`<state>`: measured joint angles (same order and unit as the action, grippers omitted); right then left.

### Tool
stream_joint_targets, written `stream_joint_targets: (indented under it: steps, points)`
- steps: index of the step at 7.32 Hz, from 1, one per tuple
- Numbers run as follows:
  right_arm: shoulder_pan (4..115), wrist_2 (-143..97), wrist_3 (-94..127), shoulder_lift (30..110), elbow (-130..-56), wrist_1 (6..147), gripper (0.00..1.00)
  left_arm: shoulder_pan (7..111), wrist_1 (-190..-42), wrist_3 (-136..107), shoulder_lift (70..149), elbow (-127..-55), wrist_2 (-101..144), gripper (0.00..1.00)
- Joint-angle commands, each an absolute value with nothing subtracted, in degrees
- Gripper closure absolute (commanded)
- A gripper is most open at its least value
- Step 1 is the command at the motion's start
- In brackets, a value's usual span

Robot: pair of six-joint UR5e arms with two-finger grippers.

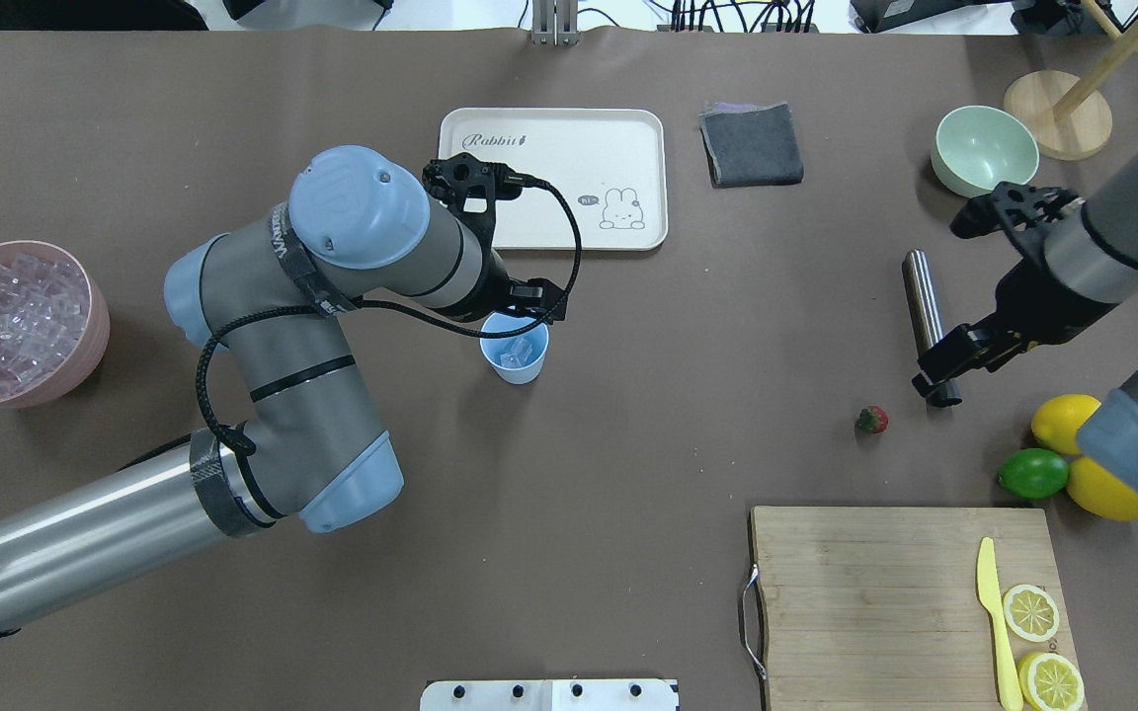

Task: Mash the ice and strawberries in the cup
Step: 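Grasp the red strawberry with the right gripper while the left gripper withdraws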

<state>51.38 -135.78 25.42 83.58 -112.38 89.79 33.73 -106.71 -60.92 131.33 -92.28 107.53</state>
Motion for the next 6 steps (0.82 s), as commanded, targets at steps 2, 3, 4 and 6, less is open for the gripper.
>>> stream_joint_targets:
  steps: [2,3,4,6]
  points:
    - [43.78,-126.24,31.71,80.68,-108.48,85.73,0.06,36.99,-105.82,-56.63,128.95,-92.90,109.93,0.02]
    - [43.33,-126.12,34.69,80.86,-105.59,79.52,0.10,39.44,-105.30,-54.43,126.93,-93.25,114.13,0.02]
    - [42.98,-125.95,35.15,81.21,-103.03,75.80,0.14,42.07,-105.21,-52.93,124.74,-94.47,118.35,0.02]
    - [42.11,-124.55,35.33,81.56,-101.08,74.71,0.18,44.56,-104.25,-50.37,122.26,-96.24,121.02,0.02]
